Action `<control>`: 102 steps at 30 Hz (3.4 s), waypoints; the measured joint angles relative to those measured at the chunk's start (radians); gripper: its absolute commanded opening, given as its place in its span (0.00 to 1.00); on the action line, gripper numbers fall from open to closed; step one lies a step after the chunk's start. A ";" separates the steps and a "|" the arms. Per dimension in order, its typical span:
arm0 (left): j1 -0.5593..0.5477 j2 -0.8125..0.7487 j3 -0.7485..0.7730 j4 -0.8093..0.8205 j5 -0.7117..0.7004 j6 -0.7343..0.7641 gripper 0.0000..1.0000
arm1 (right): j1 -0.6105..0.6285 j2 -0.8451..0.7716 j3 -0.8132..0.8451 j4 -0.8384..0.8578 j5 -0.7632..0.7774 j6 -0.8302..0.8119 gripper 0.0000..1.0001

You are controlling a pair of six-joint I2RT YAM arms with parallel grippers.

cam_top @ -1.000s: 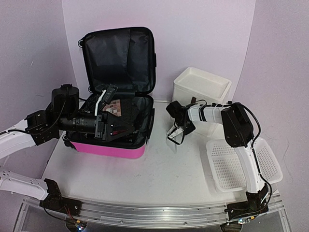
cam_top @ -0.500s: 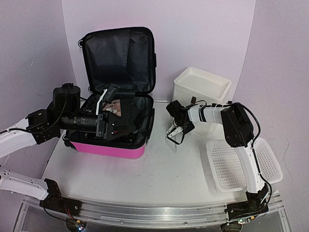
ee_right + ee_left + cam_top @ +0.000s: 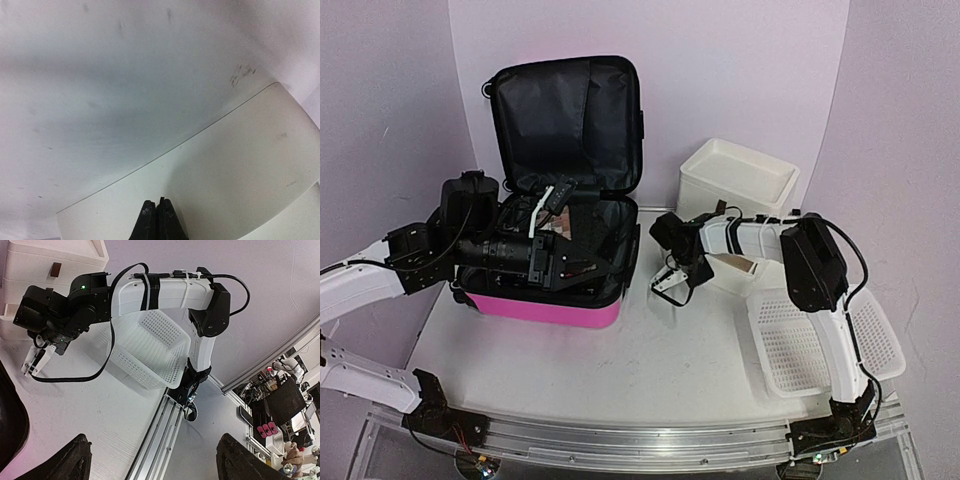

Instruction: Open, take out, and arrange the luggage

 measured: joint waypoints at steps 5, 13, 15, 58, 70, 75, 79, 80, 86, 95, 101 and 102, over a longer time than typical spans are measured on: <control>0.000 0.001 0.008 0.002 0.008 -0.003 0.86 | 0.055 -0.002 0.031 -0.108 -0.034 0.137 0.00; 0.000 0.001 0.008 0.002 0.013 -0.005 0.86 | 0.097 -0.011 0.037 -0.194 -0.044 0.302 0.00; 0.000 0.001 0.008 0.002 0.013 -0.005 0.86 | 0.108 -0.016 0.038 -0.210 -0.051 0.345 0.00; 0.584 0.379 0.326 -0.384 -0.236 0.121 0.91 | 0.205 -0.834 -0.566 -0.237 -0.330 1.592 0.98; 0.872 0.882 0.552 -0.356 0.190 0.181 0.96 | 0.205 -1.037 -0.628 -0.222 -0.343 1.675 0.98; 0.862 0.938 0.623 -0.331 0.272 0.186 0.94 | 0.205 -1.051 -0.630 -0.223 -0.345 1.678 0.98; 0.861 0.975 0.637 -0.294 0.341 0.185 0.93 | 0.205 -1.052 -0.630 -0.223 -0.348 1.678 0.98; 0.861 0.981 0.639 -0.291 0.349 0.185 0.93 | 0.205 -1.052 -0.630 -0.223 -0.348 1.679 0.98; 0.866 1.002 0.639 -0.279 0.371 0.184 0.93 | 0.205 -1.070 -0.631 -0.223 -0.350 1.683 0.98; 0.878 1.009 0.592 -0.172 0.497 0.134 0.77 | 0.205 -1.081 -0.632 -0.223 -0.358 1.699 0.98; 0.886 1.009 0.545 -0.067 0.565 0.058 0.64 | 0.205 -1.088 -0.632 -0.223 -0.359 1.706 0.98; 0.887 1.009 0.537 -0.053 0.572 0.049 0.64 | 0.205 -1.088 -0.632 -0.223 -0.359 1.708 0.98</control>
